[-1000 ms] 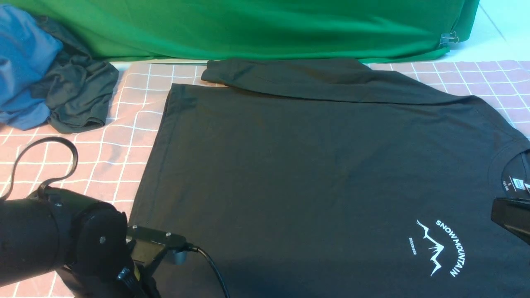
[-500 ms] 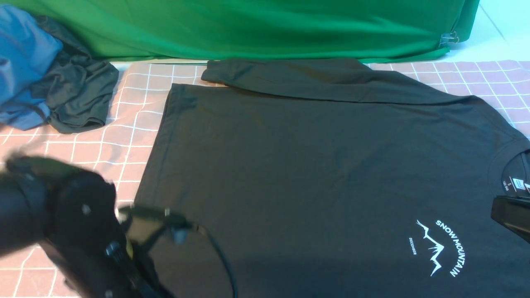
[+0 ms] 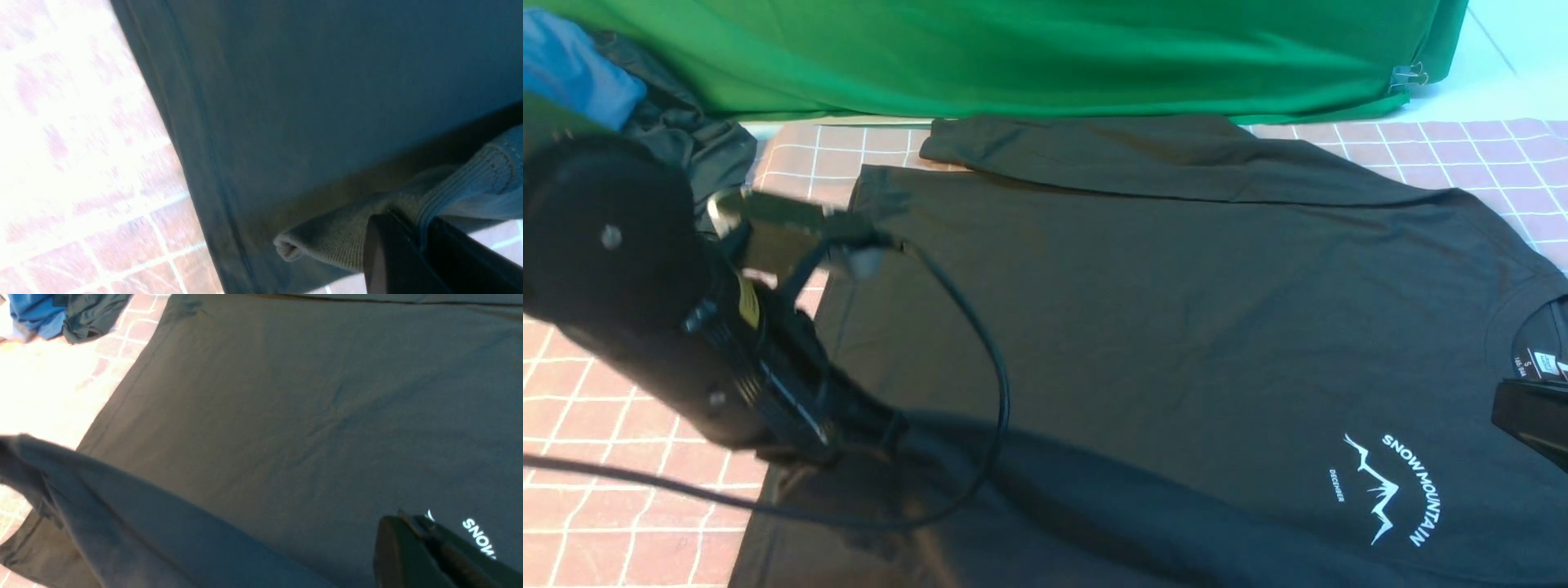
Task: Fold a long-sleeved shirt over a pink coffee tablecloth.
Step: 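Fold the left side of the black T-shirt inward over its body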
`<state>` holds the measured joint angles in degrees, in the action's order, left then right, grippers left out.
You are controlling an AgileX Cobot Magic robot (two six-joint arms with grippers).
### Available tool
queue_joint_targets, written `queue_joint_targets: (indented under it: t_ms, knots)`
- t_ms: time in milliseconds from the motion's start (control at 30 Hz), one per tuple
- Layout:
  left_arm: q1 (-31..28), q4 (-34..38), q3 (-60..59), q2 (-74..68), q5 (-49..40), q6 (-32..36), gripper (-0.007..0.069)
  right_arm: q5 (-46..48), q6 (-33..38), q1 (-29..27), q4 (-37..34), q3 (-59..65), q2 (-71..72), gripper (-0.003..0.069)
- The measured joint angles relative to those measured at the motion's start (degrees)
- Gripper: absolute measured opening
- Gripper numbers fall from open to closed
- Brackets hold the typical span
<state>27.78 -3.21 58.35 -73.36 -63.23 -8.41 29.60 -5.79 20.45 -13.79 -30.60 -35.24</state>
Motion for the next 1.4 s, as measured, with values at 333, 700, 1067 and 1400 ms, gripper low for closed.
queue_joint_targets:
  t_ms: [333, 700, 1067, 1400]
  knots:
    - [-6.93, -1.53, 1.31, -3.78, 2.03, -0.43, 0.0046, -0.15, 0.00, 0.00, 0.00, 0.00, 0.00, 0.0044]
    - [-9.56, -2.37, 1.31, -7.97, 9.07, 1.09, 0.0046, -0.15, 0.00, 0.00, 0.00, 0.00, 0.00, 0.0045]
    - [-9.56, -6.15, 6.28, -13.36, 12.06, 0.13, 0.0046, -0.15, 0.00, 0.00, 0.00, 0.00, 0.00, 0.0055]
    - [-9.56, -9.78, 13.11, -20.49, 11.93, -1.96, 0.0046, -0.15, 0.00, 0.00, 0.00, 0.00, 0.00, 0.0070]
